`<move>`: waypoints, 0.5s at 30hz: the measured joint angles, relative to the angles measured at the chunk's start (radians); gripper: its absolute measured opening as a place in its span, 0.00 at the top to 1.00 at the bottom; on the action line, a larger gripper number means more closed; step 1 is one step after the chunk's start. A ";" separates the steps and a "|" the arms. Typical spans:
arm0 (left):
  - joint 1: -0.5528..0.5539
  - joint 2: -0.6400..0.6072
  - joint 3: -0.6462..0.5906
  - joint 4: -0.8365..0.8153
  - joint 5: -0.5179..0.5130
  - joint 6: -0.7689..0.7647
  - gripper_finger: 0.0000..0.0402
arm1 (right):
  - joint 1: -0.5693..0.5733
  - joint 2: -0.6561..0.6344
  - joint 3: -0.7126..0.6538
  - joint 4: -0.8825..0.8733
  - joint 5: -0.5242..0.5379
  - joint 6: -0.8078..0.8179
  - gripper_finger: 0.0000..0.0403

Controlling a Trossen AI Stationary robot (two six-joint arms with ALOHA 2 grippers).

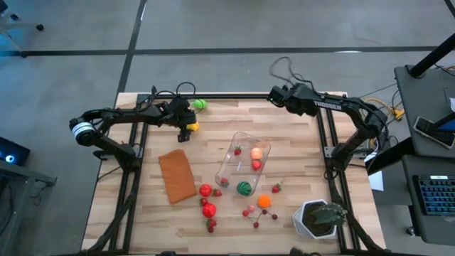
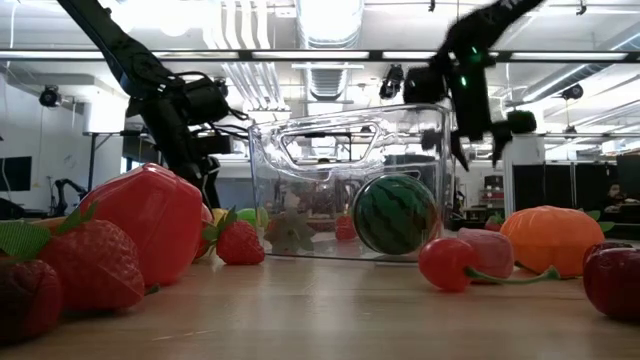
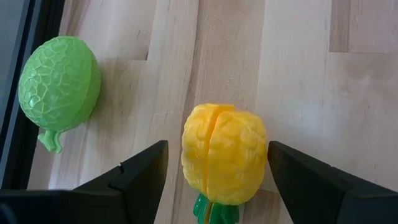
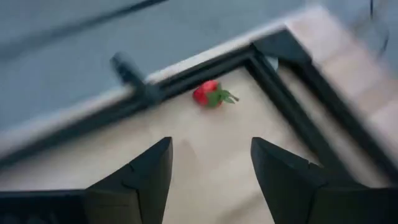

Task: Pick and placing Produce into tupperware
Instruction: Put the red strawberry into the transparent bin

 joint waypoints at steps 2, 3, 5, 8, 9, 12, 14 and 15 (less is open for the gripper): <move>0.000 0.000 0.000 0.001 0.000 0.000 0.35 | 0.030 0.014 0.073 -0.100 -0.064 -0.111 0.48; 0.000 0.000 0.000 0.002 0.000 0.000 0.35 | 0.036 0.026 0.105 -0.144 -0.115 -0.141 0.48; 0.000 0.000 0.000 0.006 0.000 0.000 0.35 | 0.033 0.060 0.170 -0.220 -0.224 -0.189 0.48; 0.000 0.000 0.000 0.031 0.000 0.000 0.35 | 0.018 0.123 0.269 -0.273 -0.276 -0.275 0.48; 0.000 0.000 0.000 0.040 0.000 0.000 0.35 | 0.014 0.150 0.302 -0.280 -0.279 -0.309 0.48; 0.000 0.000 0.000 0.056 0.000 0.000 0.35 | 0.006 0.248 0.415 -0.301 -0.296 -0.415 0.48; 0.000 -0.001 0.000 0.054 0.000 0.000 0.35 | -0.001 0.329 0.494 -0.358 -0.292 -0.468 0.48; 0.000 -0.001 0.000 0.052 0.000 0.000 0.35 | -0.007 0.371 0.531 -0.394 -0.284 -0.490 0.48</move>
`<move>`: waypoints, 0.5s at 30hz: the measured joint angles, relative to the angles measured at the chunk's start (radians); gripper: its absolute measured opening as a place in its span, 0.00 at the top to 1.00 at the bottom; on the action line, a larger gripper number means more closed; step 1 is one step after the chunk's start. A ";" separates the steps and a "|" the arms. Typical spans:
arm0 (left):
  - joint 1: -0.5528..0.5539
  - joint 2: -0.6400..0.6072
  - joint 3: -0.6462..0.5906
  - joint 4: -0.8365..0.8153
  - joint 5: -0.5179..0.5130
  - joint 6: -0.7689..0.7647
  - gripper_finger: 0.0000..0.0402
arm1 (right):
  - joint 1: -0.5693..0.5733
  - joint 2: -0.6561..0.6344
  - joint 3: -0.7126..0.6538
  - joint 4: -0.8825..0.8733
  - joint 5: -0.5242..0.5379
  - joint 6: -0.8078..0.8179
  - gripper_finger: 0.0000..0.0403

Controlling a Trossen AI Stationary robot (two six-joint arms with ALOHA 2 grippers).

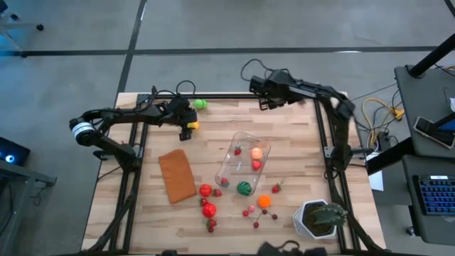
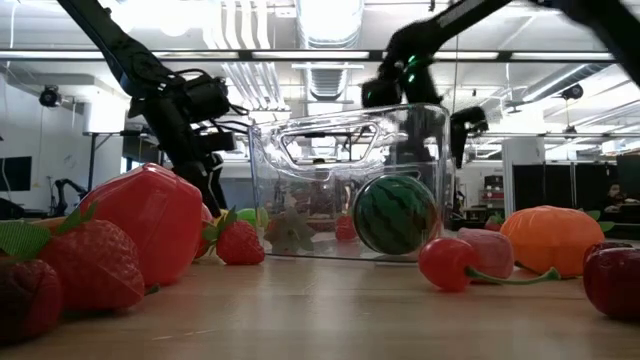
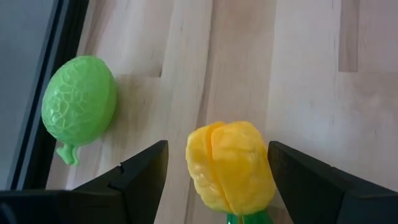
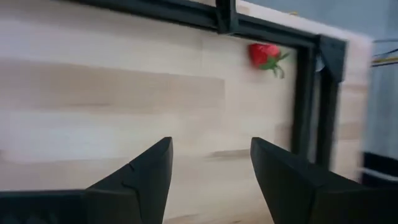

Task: Pick and placing Produce into tupperware
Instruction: Put the red strawberry into the transparent bin

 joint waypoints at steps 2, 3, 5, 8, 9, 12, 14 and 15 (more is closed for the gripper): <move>0.000 0.000 0.000 0.000 0.000 0.000 0.35 | -0.022 0.089 0.059 -0.067 0.015 -0.034 0.48; 0.000 0.000 0.000 -0.001 0.000 0.000 0.35 | -0.038 0.132 0.081 -0.101 0.017 -0.043 0.48; 0.000 0.000 0.000 -0.001 0.000 0.000 0.35 | -0.075 0.202 0.111 -0.141 0.014 -0.052 0.48; 0.000 0.000 0.000 -0.002 0.000 0.000 0.35 | -0.133 0.265 0.120 -0.134 -0.023 -0.076 0.48; 0.000 0.000 0.000 -0.002 0.000 0.000 0.35 | -0.150 0.279 0.122 -0.127 -0.037 -0.078 0.48; 0.000 0.000 0.000 -0.002 0.000 0.000 0.35 | -0.183 0.303 0.131 -0.119 -0.051 -0.073 0.48; 0.000 0.000 0.000 -0.003 0.000 0.000 0.35 | -0.200 0.299 0.134 -0.120 -0.060 -0.058 0.48; 0.000 0.000 0.000 -0.003 0.000 -0.001 0.35 | -0.206 0.295 0.134 -0.116 -0.072 -0.044 0.48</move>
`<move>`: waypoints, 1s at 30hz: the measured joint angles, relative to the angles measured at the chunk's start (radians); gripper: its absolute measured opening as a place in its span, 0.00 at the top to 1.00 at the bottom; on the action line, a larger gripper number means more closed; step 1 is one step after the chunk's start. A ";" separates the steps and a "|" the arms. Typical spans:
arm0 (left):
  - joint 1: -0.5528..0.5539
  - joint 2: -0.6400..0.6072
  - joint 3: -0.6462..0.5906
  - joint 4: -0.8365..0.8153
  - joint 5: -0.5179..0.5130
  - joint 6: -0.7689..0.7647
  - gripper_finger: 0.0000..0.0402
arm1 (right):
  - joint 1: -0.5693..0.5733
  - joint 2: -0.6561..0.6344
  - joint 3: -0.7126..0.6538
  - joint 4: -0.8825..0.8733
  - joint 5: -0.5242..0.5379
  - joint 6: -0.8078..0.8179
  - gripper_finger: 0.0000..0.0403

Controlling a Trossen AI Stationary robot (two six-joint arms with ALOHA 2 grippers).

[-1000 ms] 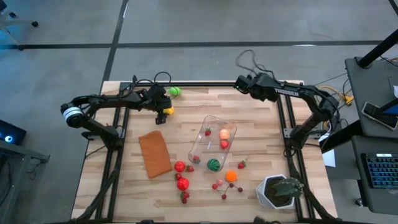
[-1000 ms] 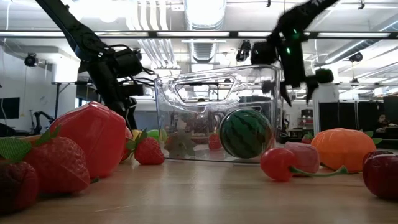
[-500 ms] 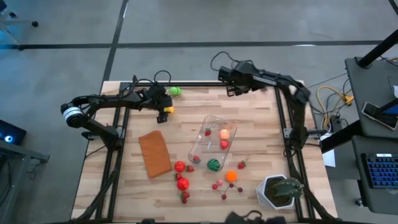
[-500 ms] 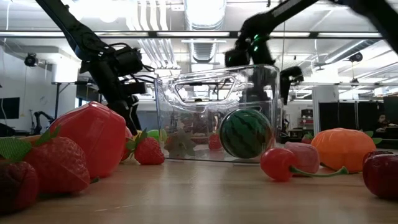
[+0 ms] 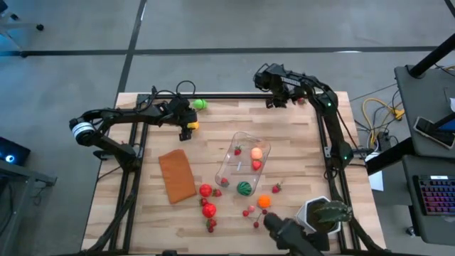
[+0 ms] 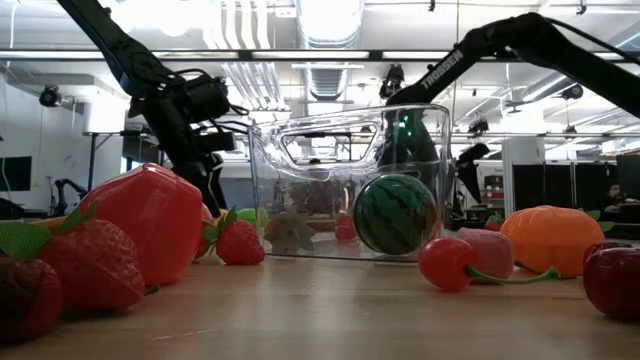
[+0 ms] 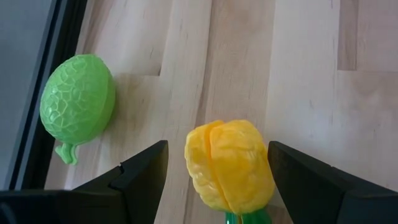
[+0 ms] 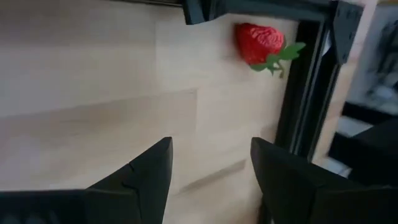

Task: Pick and placing Produce into tupperware
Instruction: Put the red strawberry into the transparent bin

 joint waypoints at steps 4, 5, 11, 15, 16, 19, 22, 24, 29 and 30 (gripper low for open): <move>0.000 0.000 0.000 0.000 0.000 0.000 0.35 | -0.015 -0.024 -0.002 0.017 -0.015 0.039 0.48; 0.000 0.000 0.000 0.000 0.000 0.000 0.35 | -0.015 -0.029 -0.004 0.018 -0.006 0.045 0.48; 0.000 0.000 0.000 0.000 0.000 0.000 0.35 | -0.044 -0.034 -0.038 0.013 0.034 0.102 0.48; 0.000 0.000 0.000 0.000 0.000 0.000 0.35 | -0.062 -0.035 -0.061 0.007 0.063 0.144 0.48; 0.000 0.000 0.000 0.000 0.000 -0.001 0.35 | -0.062 -0.035 -0.062 0.005 0.067 0.155 0.48; 0.000 -0.002 0.000 -0.001 0.000 -0.001 0.35 | -0.064 -0.035 -0.063 0.000 0.084 0.179 0.48; 0.000 -0.003 0.000 -0.002 0.000 -0.002 0.35 | -0.066 -0.041 -0.064 -0.021 0.096 0.204 0.48; 0.000 -0.005 0.000 -0.002 0.000 -0.002 0.35 | -0.067 -0.055 -0.064 -0.018 0.090 0.181 0.48; 0.000 -0.005 0.000 -0.001 0.000 -0.002 0.35 | -0.027 -0.132 -0.064 -0.024 0.161 0.250 0.52; 0.000 -0.005 0.000 -0.001 0.000 -0.002 0.35 | -0.020 -0.150 -0.064 -0.024 0.184 0.271 0.54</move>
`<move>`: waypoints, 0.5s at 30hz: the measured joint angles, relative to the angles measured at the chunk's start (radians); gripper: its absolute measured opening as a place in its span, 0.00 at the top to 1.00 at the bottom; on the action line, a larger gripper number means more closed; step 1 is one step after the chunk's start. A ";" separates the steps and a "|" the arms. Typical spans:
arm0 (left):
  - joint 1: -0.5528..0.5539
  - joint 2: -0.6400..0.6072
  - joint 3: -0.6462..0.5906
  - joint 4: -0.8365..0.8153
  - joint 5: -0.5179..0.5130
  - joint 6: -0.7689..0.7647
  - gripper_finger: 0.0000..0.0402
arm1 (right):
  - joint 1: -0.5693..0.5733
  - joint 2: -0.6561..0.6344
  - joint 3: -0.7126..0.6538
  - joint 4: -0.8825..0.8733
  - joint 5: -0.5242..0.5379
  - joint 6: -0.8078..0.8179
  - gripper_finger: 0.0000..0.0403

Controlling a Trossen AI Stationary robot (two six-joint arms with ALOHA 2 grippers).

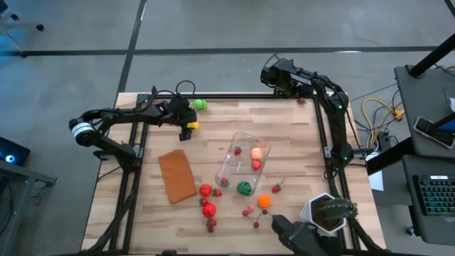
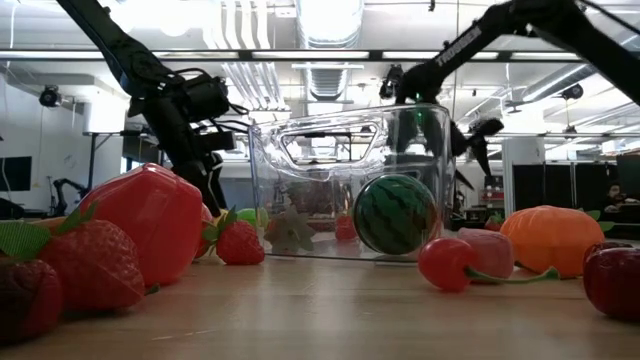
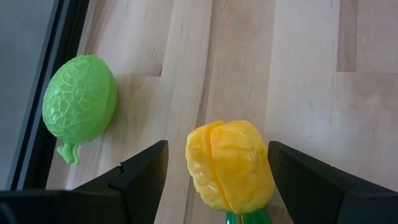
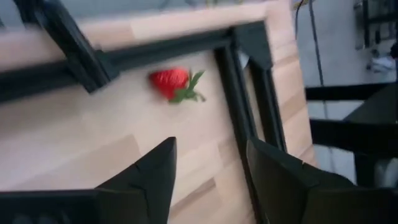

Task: Pick and placing Produce into tupperware
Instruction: Put the red strawberry into the transparent bin

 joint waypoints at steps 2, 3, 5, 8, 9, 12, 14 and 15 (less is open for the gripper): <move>0.000 0.000 0.000 0.000 0.000 0.000 0.35 | 0.005 -0.037 -0.007 0.001 0.019 0.059 0.58; 0.000 0.000 0.000 0.000 0.000 0.000 0.35 | 0.003 -0.055 -0.014 0.001 0.019 0.090 0.61; 0.000 0.000 0.000 0.000 0.000 0.000 0.35 | -0.005 -0.093 -0.042 0.010 0.013 0.144 0.66; 0.000 0.000 0.000 0.001 0.000 0.000 0.35 | -0.005 -0.166 -0.106 0.025 0.004 0.233 0.75; 0.000 0.000 0.000 0.002 0.000 0.000 0.35 | -0.002 -0.197 -0.136 0.042 -0.003 0.272 0.78; 0.000 0.000 0.000 0.003 0.000 0.000 0.35 | 0.006 -0.288 -0.241 0.058 -0.046 0.497 0.85; 0.000 0.000 0.000 0.003 0.000 0.000 0.35 | 0.006 -0.352 -0.316 0.117 -0.111 0.620 0.86; 0.000 0.000 0.000 0.003 0.000 0.000 0.35 | 0.006 -0.383 -0.347 0.153 -0.147 0.646 0.87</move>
